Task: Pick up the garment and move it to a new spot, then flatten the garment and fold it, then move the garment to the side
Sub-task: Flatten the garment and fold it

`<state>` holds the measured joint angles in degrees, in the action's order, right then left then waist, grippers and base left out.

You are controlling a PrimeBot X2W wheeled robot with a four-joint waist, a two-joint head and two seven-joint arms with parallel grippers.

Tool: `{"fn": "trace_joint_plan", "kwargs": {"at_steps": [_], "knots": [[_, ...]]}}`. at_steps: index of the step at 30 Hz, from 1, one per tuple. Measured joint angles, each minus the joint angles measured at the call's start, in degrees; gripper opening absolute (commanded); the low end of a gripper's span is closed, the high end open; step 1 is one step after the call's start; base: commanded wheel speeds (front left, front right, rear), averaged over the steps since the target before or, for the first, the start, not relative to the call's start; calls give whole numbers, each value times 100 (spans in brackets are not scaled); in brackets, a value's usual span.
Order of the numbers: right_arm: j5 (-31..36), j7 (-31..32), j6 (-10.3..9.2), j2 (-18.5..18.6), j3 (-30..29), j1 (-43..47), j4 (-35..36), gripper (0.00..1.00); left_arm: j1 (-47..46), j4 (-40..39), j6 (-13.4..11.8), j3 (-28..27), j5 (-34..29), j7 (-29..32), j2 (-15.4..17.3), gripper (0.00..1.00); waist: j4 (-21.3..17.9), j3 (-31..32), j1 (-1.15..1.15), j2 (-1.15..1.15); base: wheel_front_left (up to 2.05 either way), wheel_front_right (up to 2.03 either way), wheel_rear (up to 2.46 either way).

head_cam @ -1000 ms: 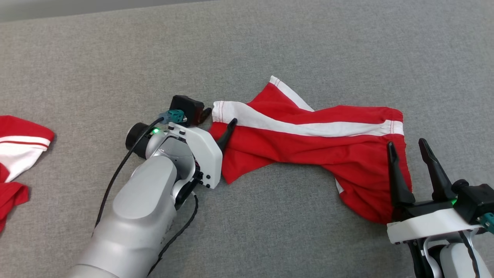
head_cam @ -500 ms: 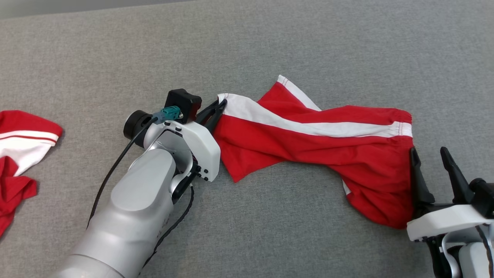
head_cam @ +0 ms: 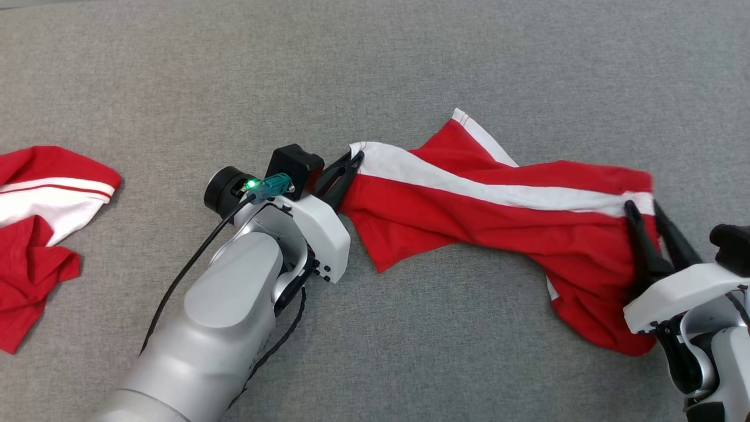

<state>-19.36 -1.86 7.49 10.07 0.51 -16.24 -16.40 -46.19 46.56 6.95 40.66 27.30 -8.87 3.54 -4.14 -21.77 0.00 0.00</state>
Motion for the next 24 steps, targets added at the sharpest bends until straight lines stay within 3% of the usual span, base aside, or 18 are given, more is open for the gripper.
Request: {"fn": "trace_joint_plan", "kwargs": {"at_steps": [4, 12, 16, 24], "knots": [[-318, 151, 0, 111, 145, -23, -10, 0, 3, -73, -71, 12, -9, -151, 0, 0, 34, 8, 0, 0, 0, 0, 0], [-422, -177, 0, 235, 159, -6, 527, 0, 150, -737, -386, -186, -69, -531, 231, 0, 1, 142, 0, 0, 0, 0, 0], [-468, -313, 0, 279, 125, 1, 1169, 0, 346, -1791, -721, -501, -170, -594, 552, 0, -13, 327, 0, 0, 0, 0, 0], [-595, -276, -1, 406, 36, -336, 2261, 0, 495, -3676, -1140, -1074, -310, -617, 1193, 0, 46, 693, 0, 0, 0, 0, 0]]}}
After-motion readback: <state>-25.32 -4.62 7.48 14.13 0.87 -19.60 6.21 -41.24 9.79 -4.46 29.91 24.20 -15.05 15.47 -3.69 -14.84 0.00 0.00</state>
